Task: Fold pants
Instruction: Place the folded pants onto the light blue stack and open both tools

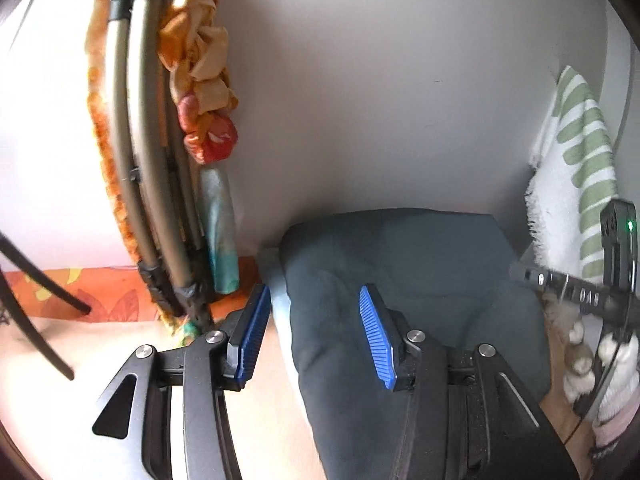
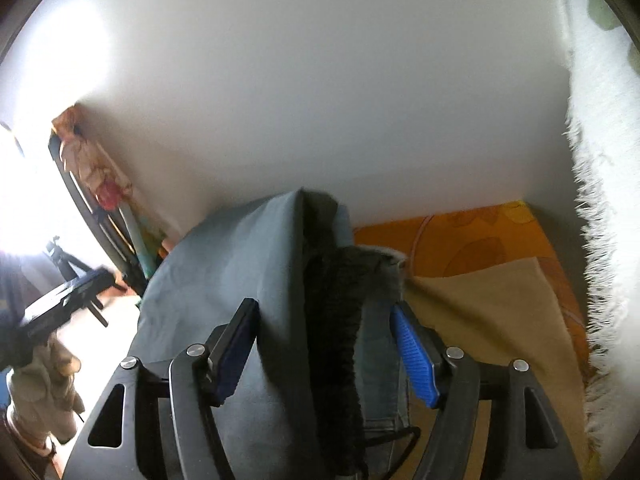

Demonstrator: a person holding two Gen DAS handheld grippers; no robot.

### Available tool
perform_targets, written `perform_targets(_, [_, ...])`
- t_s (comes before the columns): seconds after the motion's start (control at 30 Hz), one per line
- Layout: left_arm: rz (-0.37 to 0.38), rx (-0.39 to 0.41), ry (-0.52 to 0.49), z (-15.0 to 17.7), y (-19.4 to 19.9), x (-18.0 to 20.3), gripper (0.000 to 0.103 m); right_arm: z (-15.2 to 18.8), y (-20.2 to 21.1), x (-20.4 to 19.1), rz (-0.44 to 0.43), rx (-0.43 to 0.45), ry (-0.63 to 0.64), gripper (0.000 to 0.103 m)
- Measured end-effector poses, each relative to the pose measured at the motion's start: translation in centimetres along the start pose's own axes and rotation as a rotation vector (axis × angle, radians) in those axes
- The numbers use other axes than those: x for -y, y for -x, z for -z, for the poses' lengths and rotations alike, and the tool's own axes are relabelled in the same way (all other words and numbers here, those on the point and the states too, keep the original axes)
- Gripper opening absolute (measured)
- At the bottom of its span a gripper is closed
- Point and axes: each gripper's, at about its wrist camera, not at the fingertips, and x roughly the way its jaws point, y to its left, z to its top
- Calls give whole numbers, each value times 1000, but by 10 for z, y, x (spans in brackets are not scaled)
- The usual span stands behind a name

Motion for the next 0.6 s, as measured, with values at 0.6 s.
perform_targets(0.6, [81,15,11,40,119,2,45,42,108,-60,45,87,64,73])
